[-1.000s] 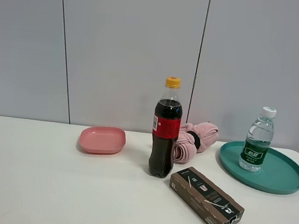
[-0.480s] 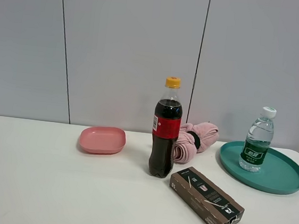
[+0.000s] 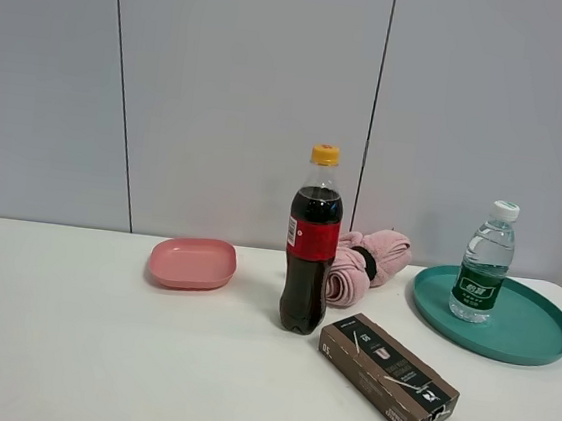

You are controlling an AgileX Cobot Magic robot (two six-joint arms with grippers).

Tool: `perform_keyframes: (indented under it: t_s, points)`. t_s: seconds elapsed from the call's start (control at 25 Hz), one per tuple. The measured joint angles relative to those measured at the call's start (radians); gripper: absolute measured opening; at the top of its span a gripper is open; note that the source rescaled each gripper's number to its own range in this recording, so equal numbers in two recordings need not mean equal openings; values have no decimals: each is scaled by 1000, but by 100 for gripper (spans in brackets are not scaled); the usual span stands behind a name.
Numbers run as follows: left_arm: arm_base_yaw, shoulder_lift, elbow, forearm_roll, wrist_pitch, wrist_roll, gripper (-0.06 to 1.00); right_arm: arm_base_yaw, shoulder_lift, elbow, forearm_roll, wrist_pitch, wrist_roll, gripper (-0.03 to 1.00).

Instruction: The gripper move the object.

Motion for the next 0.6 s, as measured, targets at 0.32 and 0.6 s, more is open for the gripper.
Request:
perform_keyframes:
  t_s: [0.32,0.6]
  points:
    - [0,0,0,0,0,0,100,-164,0,0,35,0,-48,100]
    - [0,0,0,0,0,0,100,-167,0,0,36,0,-50,100]
